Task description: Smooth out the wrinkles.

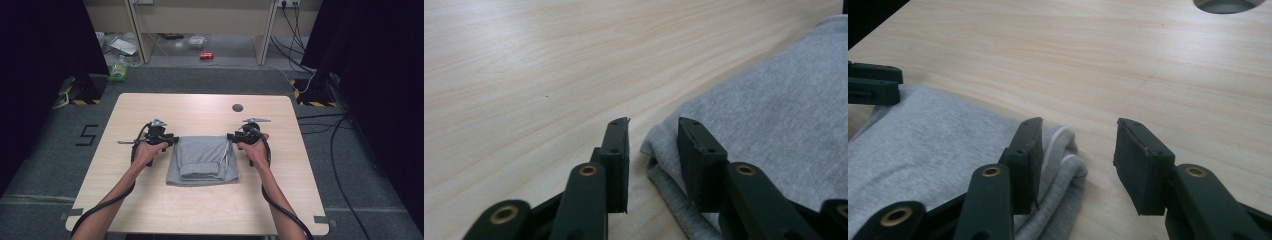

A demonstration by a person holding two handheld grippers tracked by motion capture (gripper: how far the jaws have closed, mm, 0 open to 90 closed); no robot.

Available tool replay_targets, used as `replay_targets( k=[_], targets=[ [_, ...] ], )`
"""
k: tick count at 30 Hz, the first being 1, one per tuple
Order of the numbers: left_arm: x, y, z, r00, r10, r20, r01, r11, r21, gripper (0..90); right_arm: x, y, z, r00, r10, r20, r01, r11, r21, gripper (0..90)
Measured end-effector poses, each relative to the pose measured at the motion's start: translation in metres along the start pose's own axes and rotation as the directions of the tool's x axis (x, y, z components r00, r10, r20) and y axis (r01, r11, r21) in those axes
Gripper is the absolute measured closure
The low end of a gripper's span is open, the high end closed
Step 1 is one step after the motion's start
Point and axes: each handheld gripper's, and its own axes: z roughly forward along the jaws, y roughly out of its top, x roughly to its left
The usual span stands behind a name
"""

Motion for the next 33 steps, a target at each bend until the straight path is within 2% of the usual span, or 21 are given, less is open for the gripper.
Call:
replay_targets(
  k=[2,5,10,22,29,33],
  targets=[
    [0.002,0.000,-0.005,0.9998,-0.018,-0.003,0.018,0.9998,-0.010,61.3,-0.002,-0.001,-0.005,0.9999,0.012,0.003,-0.012,1.000,-0.013,52.5],
    [0.004,-0.001,-0.013,0.9994,-0.034,-0.005,0.034,0.9992,-0.020,58.0,-0.005,-0.001,-0.013,0.9995,0.003,0.031,-0.003,1.000,-0.014,51.0],
    [0.003,-0.010,-0.031,0.9989,-0.042,0.023,0.043,0.9988,-0.025,51.7,-0.004,-0.002,-0.030,0.9995,-0.018,0.025,0.018,1.000,-0.025,49.2],
    [-0.015,-0.036,-0.071,0.9972,-0.006,0.075,0.007,0.9999,-0.013,39.8,0.021,-0.019,-0.056,0.9952,-0.096,-0.015,0.096,0.995,-0.031,46.5],
    [-0.021,-0.049,-0.093,0.9961,0.011,0.087,-0.009,0.9997,-0.022,37.5,0.029,-0.027,-0.072,0.9926,-0.121,-0.015,0.120,0.992,-0.038,44.1],
    [-0.026,-0.060,-0.104,0.9952,0.016,0.096,-0.013,0.9995,-0.029,35.8,0.032,-0.033,-0.084,0.9905,-0.137,0.002,0.137,0.990,-0.040,42.8]
  ],
)
